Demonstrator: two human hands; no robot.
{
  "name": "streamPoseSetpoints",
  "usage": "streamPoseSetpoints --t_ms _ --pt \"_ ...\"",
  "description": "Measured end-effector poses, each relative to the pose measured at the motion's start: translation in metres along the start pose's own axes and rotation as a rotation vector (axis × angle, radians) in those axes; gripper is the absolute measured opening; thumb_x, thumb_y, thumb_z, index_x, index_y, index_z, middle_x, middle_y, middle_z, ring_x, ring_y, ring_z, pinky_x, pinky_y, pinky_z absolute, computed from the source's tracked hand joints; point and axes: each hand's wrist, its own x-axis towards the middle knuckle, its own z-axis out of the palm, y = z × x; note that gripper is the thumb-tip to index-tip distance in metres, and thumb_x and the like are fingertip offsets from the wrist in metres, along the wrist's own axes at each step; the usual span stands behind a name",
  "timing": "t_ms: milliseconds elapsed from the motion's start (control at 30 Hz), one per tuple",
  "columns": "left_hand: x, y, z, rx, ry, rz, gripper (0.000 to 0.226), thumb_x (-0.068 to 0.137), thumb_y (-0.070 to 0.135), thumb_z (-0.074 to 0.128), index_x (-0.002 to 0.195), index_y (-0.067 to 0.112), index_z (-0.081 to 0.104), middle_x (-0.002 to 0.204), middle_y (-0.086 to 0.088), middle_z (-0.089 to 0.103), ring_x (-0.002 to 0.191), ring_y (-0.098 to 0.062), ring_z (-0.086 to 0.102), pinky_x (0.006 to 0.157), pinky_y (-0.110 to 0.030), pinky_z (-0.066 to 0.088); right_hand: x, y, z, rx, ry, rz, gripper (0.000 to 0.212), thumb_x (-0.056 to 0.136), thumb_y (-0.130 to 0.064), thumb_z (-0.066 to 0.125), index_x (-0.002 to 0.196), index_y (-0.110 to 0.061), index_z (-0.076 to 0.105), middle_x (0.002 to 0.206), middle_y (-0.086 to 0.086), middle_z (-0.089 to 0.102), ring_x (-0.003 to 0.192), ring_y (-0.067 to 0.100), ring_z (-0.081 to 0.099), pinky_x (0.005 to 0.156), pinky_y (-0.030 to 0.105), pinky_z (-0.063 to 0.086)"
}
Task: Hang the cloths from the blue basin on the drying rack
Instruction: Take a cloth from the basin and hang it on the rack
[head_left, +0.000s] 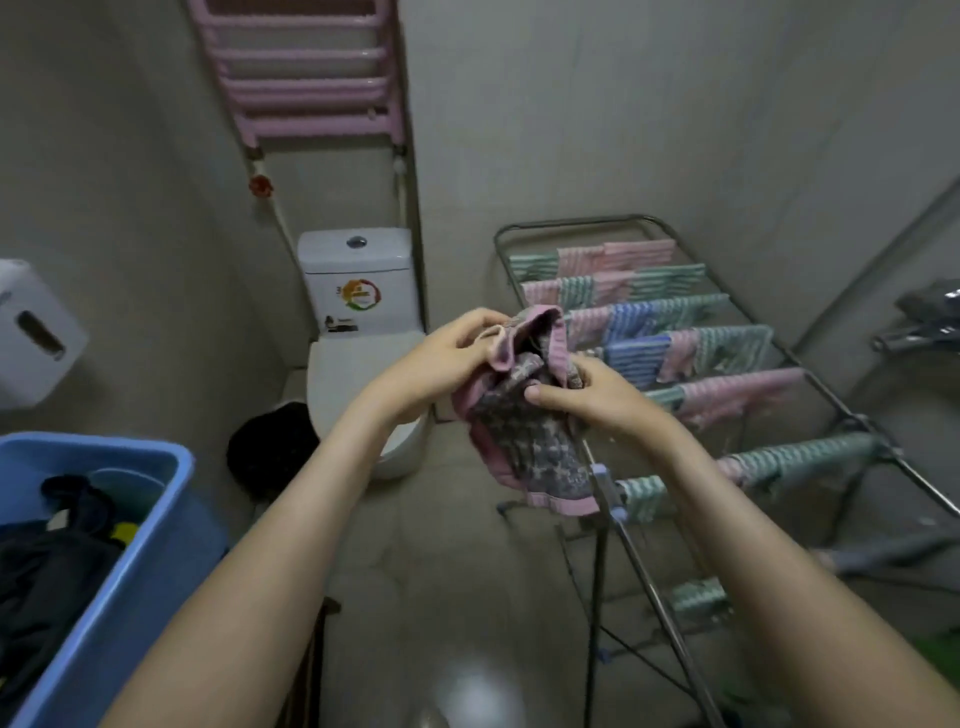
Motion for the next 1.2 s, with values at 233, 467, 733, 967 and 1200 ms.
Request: streamPoseSetpoints --t_ms 233,467,733,967,1200 --pt "-0.014 0.017 0.110 -0.097 0.004 -0.022 0.021 0.097 0.005 0.045 0.091 0.021 0.057 0.080 0.000 0.060 0.074 -0.017 0.056 0.058 -0.024 0.042 -0.109 0.016 -0.059 0.026 0.156 0.005 0.013 0.091 -0.009 0.060 0.094 -0.020 0.065 0.079 -0.013 0.071 0.078 0.000 0.066 0.068 0.014 0.048" --pt "-0.038 0.029 0.157 -0.127 -0.269 -0.040 0.029 0.073 -0.002 0.057 0.092 0.020 0.055 0.085 0.000 0.060 0.065 -0.003 0.056 0.053 -0.017 0.044 -0.172 0.020 -0.075 0.015 0.234 0.058 0.013 0.089 -0.014 0.063 0.098 -0.005 0.067 0.092 0.005 0.072 0.085 0.013 0.068 0.076 0.028 0.054" --pt "-0.047 0.048 0.207 -0.100 -0.499 0.030 0.028 0.082 0.012 0.069 0.102 0.017 0.050 0.094 -0.004 0.060 0.082 -0.012 0.059 0.073 -0.032 0.049 -0.224 0.020 -0.088 0.047 0.428 0.082 0.010 0.089 -0.011 0.060 0.088 -0.016 0.069 0.080 -0.004 0.073 0.077 0.008 0.067 0.068 0.020 0.051" --pt "-0.054 0.060 0.246 -0.104 -0.681 0.141 0.044 0.085 0.000 0.065 0.123 0.015 0.052 0.114 -0.002 0.063 0.097 -0.009 0.062 0.078 -0.024 0.054 -0.273 0.022 -0.091 0.000 0.617 0.152 0.008 0.089 -0.016 0.061 0.091 -0.019 0.068 0.082 -0.007 0.074 0.078 0.006 0.067 0.069 0.020 0.052" --pt "-0.069 0.072 0.278 -0.101 -0.547 0.072 0.015 0.096 0.007 0.045 0.104 0.010 0.058 0.080 -0.008 0.060 0.057 -0.009 0.057 0.052 -0.023 0.053 -0.317 0.034 -0.098 -0.064 0.710 0.232 0.009 0.091 -0.016 0.059 0.087 -0.021 0.065 0.074 -0.012 0.071 0.072 0.002 0.065 0.067 0.019 0.050"
